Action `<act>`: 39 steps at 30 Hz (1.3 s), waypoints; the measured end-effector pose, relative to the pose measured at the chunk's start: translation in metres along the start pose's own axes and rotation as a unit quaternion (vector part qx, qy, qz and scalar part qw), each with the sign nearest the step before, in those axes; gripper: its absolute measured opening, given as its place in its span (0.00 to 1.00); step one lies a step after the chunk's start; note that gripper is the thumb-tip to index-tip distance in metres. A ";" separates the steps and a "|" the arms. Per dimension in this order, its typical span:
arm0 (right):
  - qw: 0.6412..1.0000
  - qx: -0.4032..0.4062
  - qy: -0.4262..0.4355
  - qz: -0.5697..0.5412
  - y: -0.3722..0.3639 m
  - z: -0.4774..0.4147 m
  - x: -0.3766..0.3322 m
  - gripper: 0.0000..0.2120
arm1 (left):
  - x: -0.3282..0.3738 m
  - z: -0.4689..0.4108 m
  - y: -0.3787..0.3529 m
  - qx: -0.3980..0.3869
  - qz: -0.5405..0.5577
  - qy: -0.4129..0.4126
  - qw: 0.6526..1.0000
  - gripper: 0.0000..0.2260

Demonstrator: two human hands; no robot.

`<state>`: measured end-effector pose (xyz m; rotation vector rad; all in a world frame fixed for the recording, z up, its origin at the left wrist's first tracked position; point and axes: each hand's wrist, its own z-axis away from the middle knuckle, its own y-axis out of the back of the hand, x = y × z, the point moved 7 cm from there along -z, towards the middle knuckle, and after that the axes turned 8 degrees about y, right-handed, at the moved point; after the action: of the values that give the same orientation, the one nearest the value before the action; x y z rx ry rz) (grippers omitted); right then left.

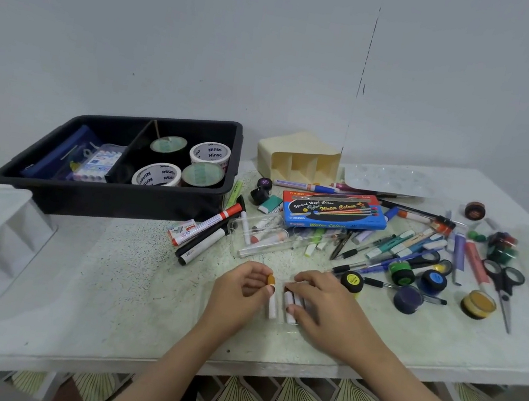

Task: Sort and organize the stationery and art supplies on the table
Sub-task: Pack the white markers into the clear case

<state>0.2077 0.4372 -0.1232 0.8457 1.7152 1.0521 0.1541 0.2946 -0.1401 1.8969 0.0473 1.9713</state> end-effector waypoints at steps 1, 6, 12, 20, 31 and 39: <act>1.000 0.000 0.000 -0.002 0.000 0.000 0.000 0.19 | 0.003 0.001 -0.001 -0.002 -0.020 -0.013 1.000 0.10; 1.000 -0.001 -0.001 -0.020 -0.002 0.000 0.002 0.20 | 0.015 0.006 -0.008 -0.002 -0.167 -0.098 0.981 0.11; 1.000 0.003 -0.001 -0.025 -0.002 0.000 0.004 0.21 | 0.016 0.004 -0.008 -0.042 -0.240 -0.131 0.961 0.08; 0.999 0.014 0.006 -0.028 -0.002 0.000 0.005 0.21 | 0.012 0.005 -0.008 -0.079 -0.250 -0.121 0.957 0.14; 0.999 0.018 0.009 -0.031 -0.005 0.001 0.007 0.20 | 0.010 0.002 -0.008 -0.073 -0.246 -0.093 0.962 0.23; 0.999 0.022 0.012 -0.036 -0.004 0.001 0.007 0.21 | 0.009 0.002 -0.010 -0.066 -0.239 -0.096 0.964 0.22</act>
<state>0.2061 0.4420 -0.1292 0.7942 1.7817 0.9836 0.1583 0.3057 -0.1345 1.7763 0.2828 1.4310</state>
